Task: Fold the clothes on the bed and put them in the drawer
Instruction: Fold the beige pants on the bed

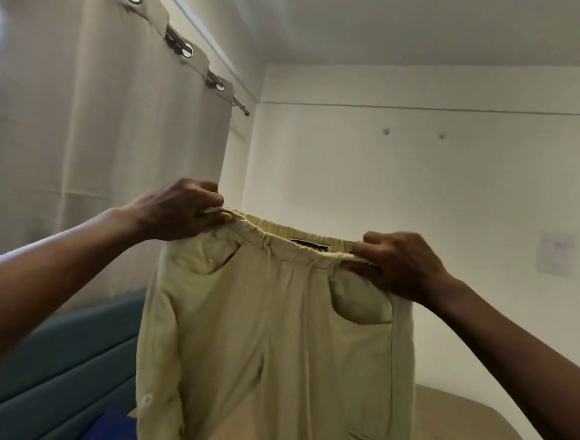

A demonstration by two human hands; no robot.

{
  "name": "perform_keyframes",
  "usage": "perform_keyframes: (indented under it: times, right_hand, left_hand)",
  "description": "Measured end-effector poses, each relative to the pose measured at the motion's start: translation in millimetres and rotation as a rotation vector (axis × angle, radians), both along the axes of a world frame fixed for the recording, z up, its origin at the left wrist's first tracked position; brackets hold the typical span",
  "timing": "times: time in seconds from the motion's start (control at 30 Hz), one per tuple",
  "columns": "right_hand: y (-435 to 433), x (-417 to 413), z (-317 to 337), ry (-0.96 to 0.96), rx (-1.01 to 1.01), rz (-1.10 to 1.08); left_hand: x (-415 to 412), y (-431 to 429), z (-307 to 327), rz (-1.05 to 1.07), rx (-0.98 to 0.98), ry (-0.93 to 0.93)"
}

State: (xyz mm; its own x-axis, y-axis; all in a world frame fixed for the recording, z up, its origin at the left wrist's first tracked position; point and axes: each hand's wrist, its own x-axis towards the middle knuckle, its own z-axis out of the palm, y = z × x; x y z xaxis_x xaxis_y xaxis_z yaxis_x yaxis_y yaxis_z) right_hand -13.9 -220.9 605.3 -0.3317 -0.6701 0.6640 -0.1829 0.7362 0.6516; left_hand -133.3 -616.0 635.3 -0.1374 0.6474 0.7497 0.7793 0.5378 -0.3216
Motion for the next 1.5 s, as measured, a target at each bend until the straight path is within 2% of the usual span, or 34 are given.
perform_keyframes:
  times: [0.07,0.13,0.23,0.3,0.4,0.47,0.57,0.67,0.73,0.77,0.83,0.87,0.97,1.03,1.13,1.23,1.3,1.4,1.5]
  right_hand:
    - [-1.4,6.5,12.0,0.033,-0.155,-0.04]
    - [-1.6,15.0,26.7,-0.047,-0.38,-0.055]
    - [0.6,23.4,46.4,-0.316,-0.634,0.037]
    - [2.9,33.3,57.3,-0.557,-0.769,0.169]
    - [10.7,43.3,73.2,-0.898,-1.006,0.281]
    - [13.2,25.3,67.6,-1.052,-1.221,0.325]
    - [3.5,-25.6,-6.8,-1.211,-1.564,0.232]
    - [-6.3,-55.0,-119.6,-1.248,-1.861,0.104]
    - [-26.3,-43.3,-186.5,-1.262,-2.048,0.035]
    - [-39.4,-35.4,-224.2,-1.261,-2.166,0.087]
    - [-67.4,-21.3,-276.0,-1.072,-2.329,0.165]
    - [-84.3,-14.5,-292.7,-1.012,-2.365,0.207]
    - [-132.1,5.8,-329.4,-1.083,-2.372,0.321]
    - [-151.6,10.7,-346.3,-1.006,-2.406,0.286]
    - [-167.4,18.1,-364.7,-0.818,-2.498,0.239]
    - [-168.8,22.3,-380.7,-0.715,-2.411,0.126]
    - [-169.2,24.6,-385.1,-0.656,-2.339,0.068]
    - [-172.4,25.4,-389.5,-0.682,-2.254,0.091]
    - [-172.1,25.1,-393.2,-0.732,-2.226,0.16]
  left_hand:
    - [5.1,-3.1,3.4,0.002,0.091,-0.254]
    - [10.7,-5.5,8.1,-0.099,0.179,-0.486]
    - [18.5,-8.5,18.3,-0.294,0.308,-0.778]
    - [18.3,-11.6,24.6,-0.377,0.363,-0.895]
    - [5.2,-19.8,34.1,-0.456,0.458,-1.112]
    - [-10.3,-12.1,29.7,-0.396,0.532,-1.244]
    - [-33.2,26.3,-30.9,-0.243,0.688,-1.379]
    - [-45.7,59.1,-134.4,-0.023,0.916,-1.491]
    - [-25.0,77.0,-208.2,-0.013,1.15,-1.585]
    - [-6.7,84.5,-247.3,-0.031,1.26,-1.617]
    - [35.4,104.9,-305.5,-0.076,1.387,-1.642]
    - [53.8,113.1,-327.4,-0.063,1.385,-1.601]
    - [95.9,131.7,-378.6,0.009,1.311,-1.461]
    - [112.7,136.9,-401.3,0.078,1.317,-1.413]
    - [126.6,135.5,-421.6,0.059,1.405,-1.374]
    - [133.7,134.6,-424.0,0.072,1.424,-1.29]
    - [136.4,136.0,-423.8,0.076,1.332,-1.217]
    - [140.0,140.0,-425.3,0.078,1.158,-1.123]
    - [141.5,145.6,-426.2,0.073,1.142,-1.088]
